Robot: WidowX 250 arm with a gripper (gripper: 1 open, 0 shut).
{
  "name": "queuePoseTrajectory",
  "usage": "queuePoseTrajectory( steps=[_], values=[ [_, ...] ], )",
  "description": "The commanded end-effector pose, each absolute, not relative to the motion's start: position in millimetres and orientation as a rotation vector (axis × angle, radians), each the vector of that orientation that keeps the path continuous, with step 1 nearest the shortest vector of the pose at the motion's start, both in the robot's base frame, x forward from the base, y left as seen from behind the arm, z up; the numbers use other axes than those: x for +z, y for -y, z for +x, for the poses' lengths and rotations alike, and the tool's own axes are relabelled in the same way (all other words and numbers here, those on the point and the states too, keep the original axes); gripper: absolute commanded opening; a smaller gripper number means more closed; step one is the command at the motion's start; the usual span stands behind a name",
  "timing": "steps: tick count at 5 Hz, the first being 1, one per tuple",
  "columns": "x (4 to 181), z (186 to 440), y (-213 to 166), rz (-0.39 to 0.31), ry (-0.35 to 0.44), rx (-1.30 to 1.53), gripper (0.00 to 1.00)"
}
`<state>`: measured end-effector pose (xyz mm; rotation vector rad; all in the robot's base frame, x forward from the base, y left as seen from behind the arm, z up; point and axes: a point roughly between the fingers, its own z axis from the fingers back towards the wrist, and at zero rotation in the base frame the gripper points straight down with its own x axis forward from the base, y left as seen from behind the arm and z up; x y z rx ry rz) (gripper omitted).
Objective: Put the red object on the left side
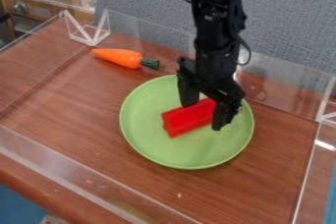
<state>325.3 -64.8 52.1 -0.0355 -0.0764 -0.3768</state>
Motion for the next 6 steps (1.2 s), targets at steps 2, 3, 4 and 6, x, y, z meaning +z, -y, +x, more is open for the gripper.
queuePoseTrajectory(
  steps=[2, 3, 4, 6],
  values=[
    [58.6, 336, 73, -0.036, 0.132, -0.378, 1.00],
    [56.3, 334, 77, -0.038, 0.128, -0.377, 1.00],
    [48.2, 335, 77, -0.043, 0.111, -0.385, 0.00],
    [82.6, 333, 62, -0.037, 0.169, -0.368, 0.00]
  ],
)
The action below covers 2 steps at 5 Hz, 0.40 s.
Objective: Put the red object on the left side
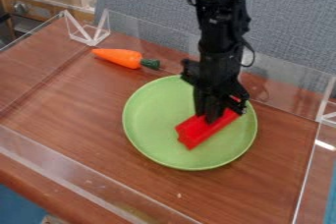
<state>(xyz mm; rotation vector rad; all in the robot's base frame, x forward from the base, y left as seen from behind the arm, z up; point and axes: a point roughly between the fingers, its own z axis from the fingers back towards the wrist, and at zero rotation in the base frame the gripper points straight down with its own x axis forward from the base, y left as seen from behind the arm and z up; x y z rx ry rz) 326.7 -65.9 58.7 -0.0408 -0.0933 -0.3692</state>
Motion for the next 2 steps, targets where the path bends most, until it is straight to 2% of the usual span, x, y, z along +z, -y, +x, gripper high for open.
queuePoseTrajectory(
  steps=[1, 2],
  values=[
    [112.4, 329, 37, -0.021, 0.228, -0.285, 0.00],
    [125.8, 327, -13, -0.004, 0.243, -0.143, 0.00]
  ],
)
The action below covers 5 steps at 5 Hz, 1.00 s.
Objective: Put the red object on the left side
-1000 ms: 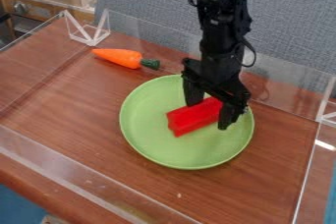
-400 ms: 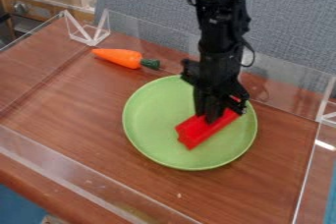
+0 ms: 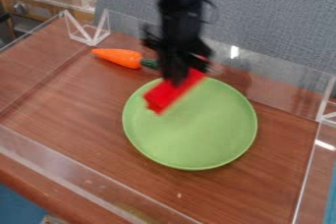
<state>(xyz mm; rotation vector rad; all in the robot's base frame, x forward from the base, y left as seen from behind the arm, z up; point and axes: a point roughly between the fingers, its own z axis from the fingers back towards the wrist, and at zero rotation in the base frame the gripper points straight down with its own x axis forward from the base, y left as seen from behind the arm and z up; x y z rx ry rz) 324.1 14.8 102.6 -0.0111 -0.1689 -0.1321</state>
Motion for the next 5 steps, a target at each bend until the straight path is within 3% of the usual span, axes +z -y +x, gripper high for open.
queuePoseTrajectory(
  steps=[1, 3, 5],
  values=[
    [119.1, 329, -61, 0.006, 0.230, -0.072, 0.00],
    [97.6, 326, -143, 0.003, 0.200, 0.038, 0.00],
    [73.8, 331, -177, -0.041, 0.159, 0.049, 0.00]
  ],
)
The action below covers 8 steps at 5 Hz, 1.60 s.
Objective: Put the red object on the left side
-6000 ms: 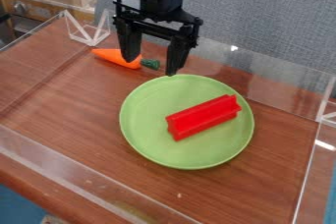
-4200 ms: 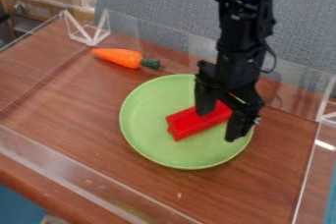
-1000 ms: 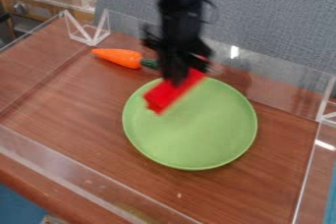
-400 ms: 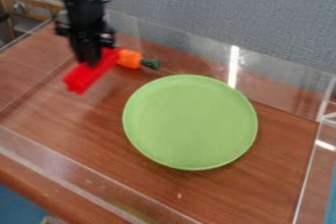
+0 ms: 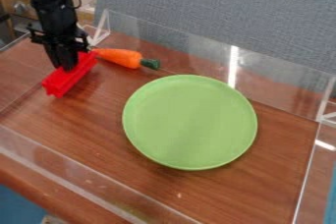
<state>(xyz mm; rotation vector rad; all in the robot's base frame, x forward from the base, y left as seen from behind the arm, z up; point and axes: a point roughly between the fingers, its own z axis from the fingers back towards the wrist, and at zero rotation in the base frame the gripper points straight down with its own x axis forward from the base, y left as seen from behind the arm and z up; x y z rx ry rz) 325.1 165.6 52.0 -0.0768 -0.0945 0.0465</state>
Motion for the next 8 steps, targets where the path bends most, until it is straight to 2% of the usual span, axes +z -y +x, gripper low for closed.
queuePoseTrajectory(
  steps=[1, 2, 4, 5, 6, 7, 8],
  values=[
    [54.8, 335, -180, -0.055, 0.139, 0.042, 1.00],
    [42.7, 337, -183, -0.067, 0.126, 0.038, 0.00],
    [37.2, 345, -192, -0.092, 0.103, -0.056, 0.00],
    [31.8, 347, -194, -0.108, 0.084, -0.090, 1.00],
    [35.7, 333, -190, -0.123, 0.072, -0.031, 0.00],
    [42.3, 319, -189, -0.145, 0.073, 0.049, 0.00],
    [50.7, 313, -172, -0.163, 0.069, 0.098, 0.00]
  ],
)
